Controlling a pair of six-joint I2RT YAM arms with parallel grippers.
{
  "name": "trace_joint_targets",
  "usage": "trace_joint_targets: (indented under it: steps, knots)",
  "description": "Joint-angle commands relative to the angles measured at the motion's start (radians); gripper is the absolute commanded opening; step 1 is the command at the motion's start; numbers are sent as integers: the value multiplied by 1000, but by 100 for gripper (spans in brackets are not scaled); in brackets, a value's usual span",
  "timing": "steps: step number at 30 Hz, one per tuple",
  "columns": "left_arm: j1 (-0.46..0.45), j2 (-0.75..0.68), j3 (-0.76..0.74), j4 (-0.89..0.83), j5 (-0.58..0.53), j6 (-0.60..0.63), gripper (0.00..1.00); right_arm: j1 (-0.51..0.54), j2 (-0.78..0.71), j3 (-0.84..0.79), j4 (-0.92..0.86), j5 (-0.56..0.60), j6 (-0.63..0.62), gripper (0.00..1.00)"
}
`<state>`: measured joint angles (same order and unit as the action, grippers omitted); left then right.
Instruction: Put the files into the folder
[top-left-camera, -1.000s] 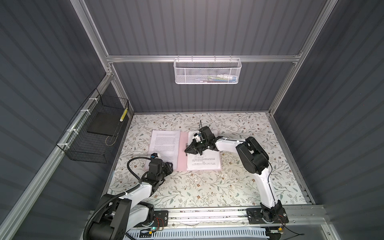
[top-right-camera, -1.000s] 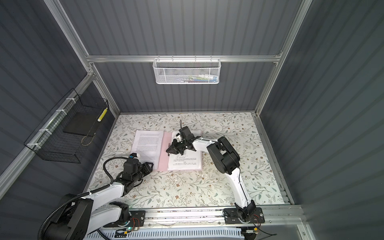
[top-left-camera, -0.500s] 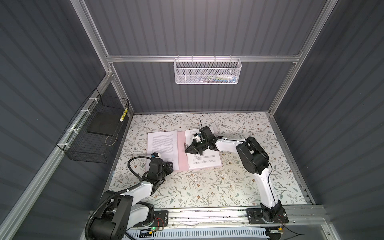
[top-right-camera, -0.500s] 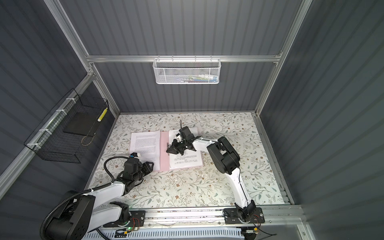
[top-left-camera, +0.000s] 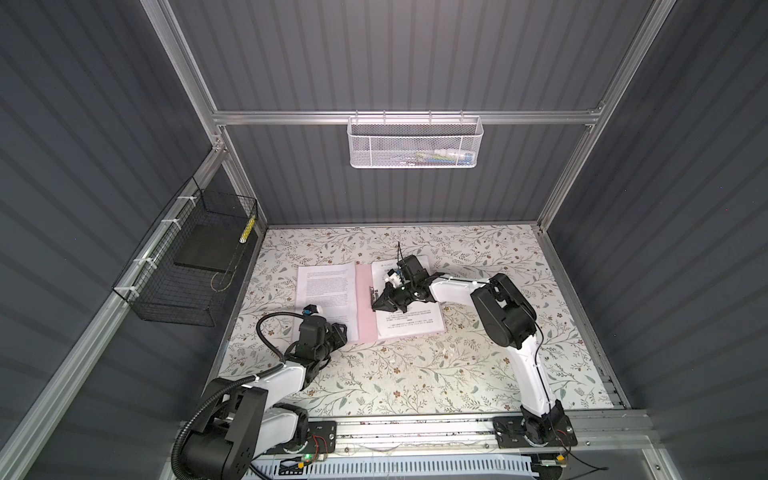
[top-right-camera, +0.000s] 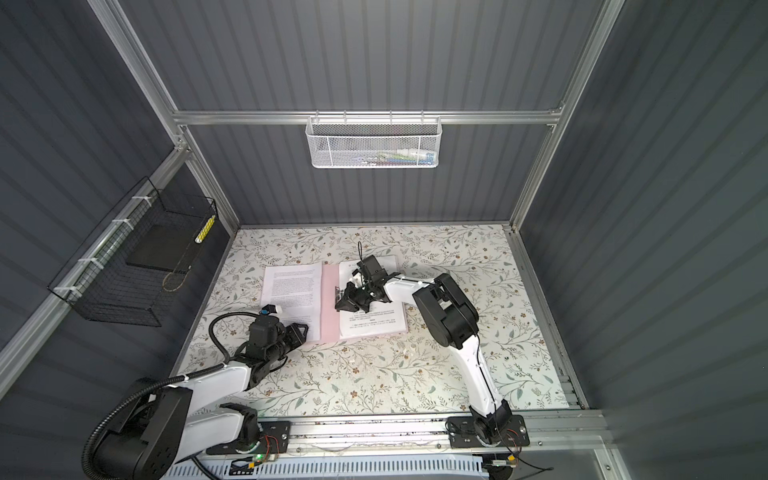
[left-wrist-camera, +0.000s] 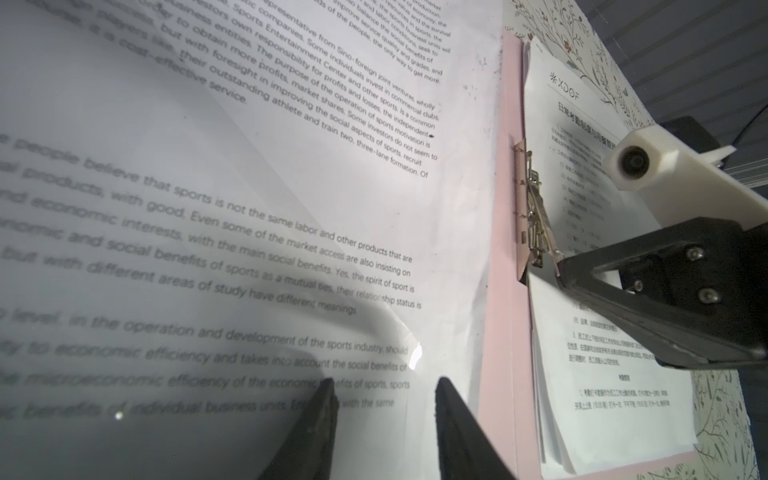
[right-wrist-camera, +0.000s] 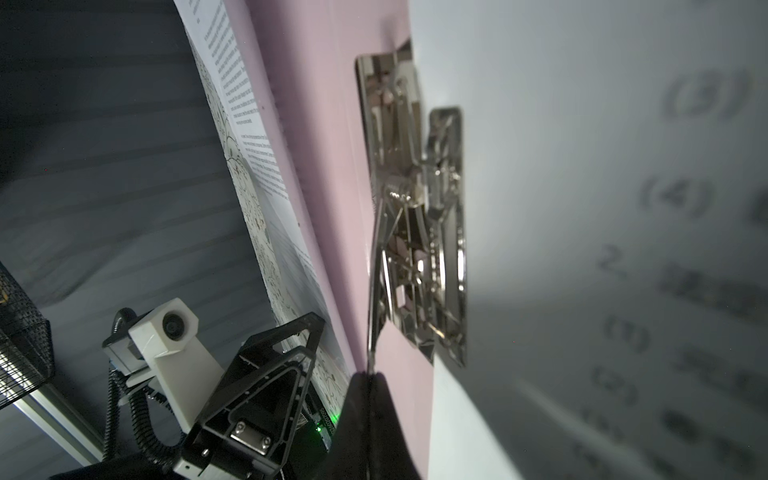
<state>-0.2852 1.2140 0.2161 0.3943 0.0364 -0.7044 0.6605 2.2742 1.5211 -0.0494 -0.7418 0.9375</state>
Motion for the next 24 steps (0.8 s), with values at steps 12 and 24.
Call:
trace_joint_targets:
  steps: [12,24]
  knots:
    - [3,-35,-17,-60,-38,-13,41,-3,110,30,-315,271,-131,0]
    - [3,27,6,-57,-38,-10,40,0,136,39,-333,303,-154,0]
